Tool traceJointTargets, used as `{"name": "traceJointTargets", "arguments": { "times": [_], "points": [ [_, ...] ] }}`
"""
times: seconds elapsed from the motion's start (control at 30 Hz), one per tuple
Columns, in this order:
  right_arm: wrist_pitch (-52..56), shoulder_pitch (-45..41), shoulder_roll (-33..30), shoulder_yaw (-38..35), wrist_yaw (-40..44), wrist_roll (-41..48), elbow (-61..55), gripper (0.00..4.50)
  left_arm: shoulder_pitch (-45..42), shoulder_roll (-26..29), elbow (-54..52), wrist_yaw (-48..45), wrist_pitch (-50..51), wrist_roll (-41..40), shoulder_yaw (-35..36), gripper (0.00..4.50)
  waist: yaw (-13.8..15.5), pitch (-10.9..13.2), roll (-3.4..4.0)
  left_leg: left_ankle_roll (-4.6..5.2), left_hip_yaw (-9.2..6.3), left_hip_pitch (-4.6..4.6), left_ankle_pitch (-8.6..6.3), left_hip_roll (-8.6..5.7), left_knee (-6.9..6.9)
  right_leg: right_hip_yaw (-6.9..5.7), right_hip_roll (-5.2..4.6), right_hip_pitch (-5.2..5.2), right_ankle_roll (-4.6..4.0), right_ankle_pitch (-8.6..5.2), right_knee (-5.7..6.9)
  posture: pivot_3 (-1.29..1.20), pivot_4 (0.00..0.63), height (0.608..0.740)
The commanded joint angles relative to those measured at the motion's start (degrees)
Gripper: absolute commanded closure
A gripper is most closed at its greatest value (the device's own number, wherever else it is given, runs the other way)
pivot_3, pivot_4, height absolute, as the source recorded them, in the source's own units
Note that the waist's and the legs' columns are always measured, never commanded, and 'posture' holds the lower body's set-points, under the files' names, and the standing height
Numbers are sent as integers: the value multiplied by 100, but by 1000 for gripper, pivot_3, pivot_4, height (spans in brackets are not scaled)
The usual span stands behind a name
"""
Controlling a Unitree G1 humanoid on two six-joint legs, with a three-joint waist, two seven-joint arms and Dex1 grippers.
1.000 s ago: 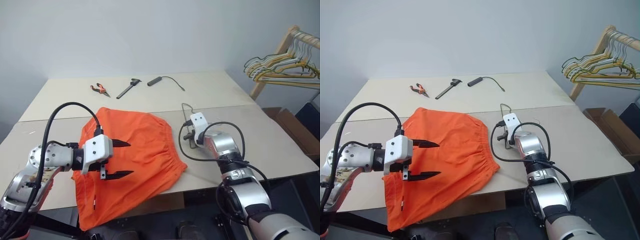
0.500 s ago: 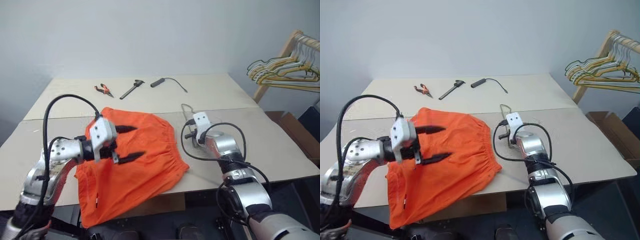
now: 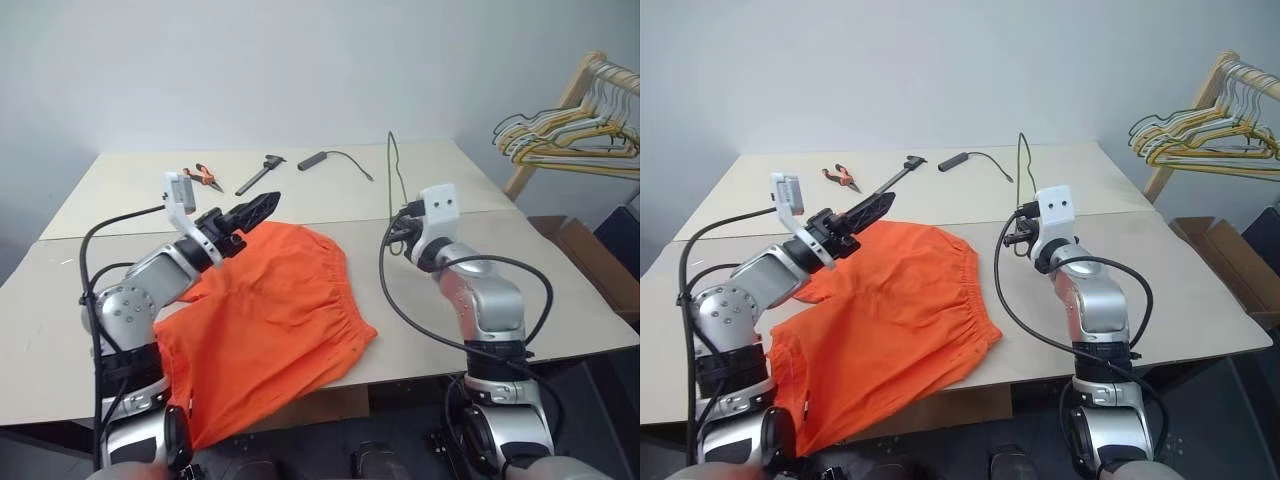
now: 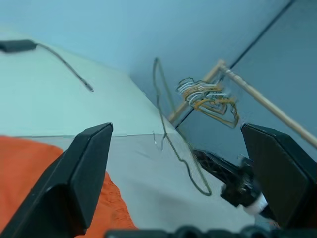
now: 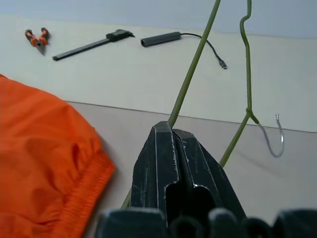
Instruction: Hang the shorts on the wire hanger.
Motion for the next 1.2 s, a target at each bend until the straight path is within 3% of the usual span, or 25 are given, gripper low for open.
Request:
{"name": "traceJointTargets", "arguments": {
  "times": [0.03, 0.3, 0.5, 0.7, 1.2],
  "points": [
    [28, 112, 12, -35, -64, 96, -286, 4485, -133, -97, 36, 119, 65, -210, -21, 0, 10, 0, 0, -1, 0, 0, 1, 0, 0, -1, 0, 0, 0, 0, -1, -27, 0, 740],
    [20, 553, 113, 244, 20, 194, -772, 4485, -248, -526, 907, 260, 112, -211, -177, 0, 18, 0, 0, -7, 0, 0, 5, -3, 0, -1, 3, 1, -1, 0, -3, -22, 0, 740],
    [-65, 889, 69, 602, 118, 132, -1131, 4485, -856, -915, 1569, 470, -88, 452, -721, 0, 46, 0, 0, -8, -1, -5, 5, -8, 0, -3, 3, 2, -1, 1, -10, -32, 0, 740],
    [-263, 1072, 46, 861, 144, 51, -1465, 4485, -1583, -1299, 2047, 407, -175, 464, -611, 0, 16, 0, -1, -8, 0, -12, 5, -9, 0, -3, 3, 0, 0, 1, -20, -49, 0, 740],
    [-1018, 1341, -254, 1683, 269, -479, -1605, 4485, -2510, -1330, 3540, 551, -776, 1526, -561, 0, 17, 0, -1, -7, -1, -17, 5, -12, -1, -3, 3, -1, 3, 3, -31, -46, 0, 740]
  ]
}}
